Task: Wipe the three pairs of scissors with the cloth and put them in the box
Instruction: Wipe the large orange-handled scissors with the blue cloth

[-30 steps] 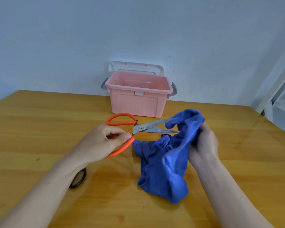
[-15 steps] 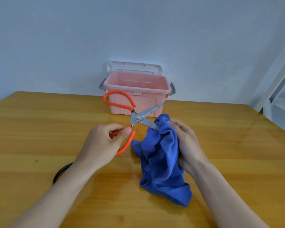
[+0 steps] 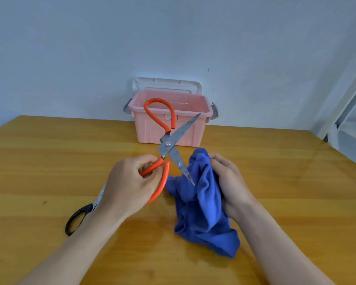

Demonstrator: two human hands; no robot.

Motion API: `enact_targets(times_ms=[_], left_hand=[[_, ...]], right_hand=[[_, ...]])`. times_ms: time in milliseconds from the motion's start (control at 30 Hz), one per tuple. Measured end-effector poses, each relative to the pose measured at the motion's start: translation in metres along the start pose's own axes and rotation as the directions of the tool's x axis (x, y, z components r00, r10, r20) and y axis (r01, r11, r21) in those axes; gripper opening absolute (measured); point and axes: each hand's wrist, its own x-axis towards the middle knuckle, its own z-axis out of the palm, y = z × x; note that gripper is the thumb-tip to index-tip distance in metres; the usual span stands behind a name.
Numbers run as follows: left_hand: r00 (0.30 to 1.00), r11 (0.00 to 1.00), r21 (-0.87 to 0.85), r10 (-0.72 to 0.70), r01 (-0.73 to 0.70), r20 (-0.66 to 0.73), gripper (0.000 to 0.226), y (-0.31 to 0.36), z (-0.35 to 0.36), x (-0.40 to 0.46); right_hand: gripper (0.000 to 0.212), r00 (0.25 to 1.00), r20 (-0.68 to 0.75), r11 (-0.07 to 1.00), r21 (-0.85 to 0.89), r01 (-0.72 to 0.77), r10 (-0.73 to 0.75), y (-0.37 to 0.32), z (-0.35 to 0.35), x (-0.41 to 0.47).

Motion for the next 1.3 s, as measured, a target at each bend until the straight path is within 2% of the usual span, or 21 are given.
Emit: enact_targets(times_ms=[67,167,267,367,433,533,733,833,1000,1100,1167,1300], left_hand=[[1.0,0.997,0.079,0.019,-0.02,0.008,0.035,-0.003,-0.002,0.0],[0.998,0.963,0.262,0.069,-0.066,0.001,0.021,-0.005,-0.003,0.001],[0.996,0.905,0.417,0.089,-0.086,0.011,0.014,-0.003,-0.002,-0.002],[0.996,0.879,0.469,0.092,-0.088,0.014,0.015,0.0,0.003,-0.005],[0.995,0.876,0.473,0.102,-0.097,0.015,0.027,0.002,0.006,-0.006],[0.99,0.884,0.445,0.133,-0.14,0.047,0.037,0.005,0.011,-0.009],[0.971,0.87,0.432,0.221,-0.237,0.088,0.031,0.007,0.018,-0.013],[0.966,0.876,0.408,0.247,-0.256,0.077,0.028,0.0,0.016,-0.009],[0.968,0.93,0.268,0.235,-0.251,0.093,0.017,-0.011,0.009,0.0],[0.964,0.93,0.253,0.252,-0.266,0.089,0.017,-0.014,0.005,0.001],[0.961,0.926,0.256,0.263,-0.277,0.086,0.019,-0.015,0.004,0.001],[0.954,0.919,0.259,0.293,-0.299,0.061,0.026,-0.015,0.004,0.001]], right_hand=[[0.02,0.999,-0.003,0.991,0.125,-0.044,0.045,-0.001,0.0,0.001],[0.024,0.997,-0.068,0.984,0.175,0.042,-0.03,-0.002,-0.001,0.004],[0.02,1.0,0.03,0.959,0.283,-0.015,0.007,-0.004,0.002,0.001],[0.011,0.999,0.034,0.987,0.159,0.012,-0.018,0.002,0.006,-0.001],[0.016,0.998,0.024,0.998,0.031,0.062,-0.063,0.005,0.011,-0.003],[0.036,0.993,0.03,0.985,-0.126,0.119,-0.116,0.008,0.014,-0.005],[0.041,0.994,0.043,0.968,-0.226,0.108,-0.101,0.007,0.017,-0.006],[0.034,0.992,0.083,0.963,-0.244,0.113,-0.096,0.006,0.013,-0.006],[0.023,0.99,0.126,0.976,-0.2,0.085,-0.061,0.007,0.004,-0.002],[0.025,0.988,0.146,0.976,-0.204,0.078,-0.048,0.005,0.003,-0.002],[0.016,0.984,0.173,0.975,-0.204,0.088,-0.052,0.006,0.003,-0.002],[0.018,0.978,0.192,0.975,-0.19,0.116,-0.079,0.01,0.004,-0.001]])
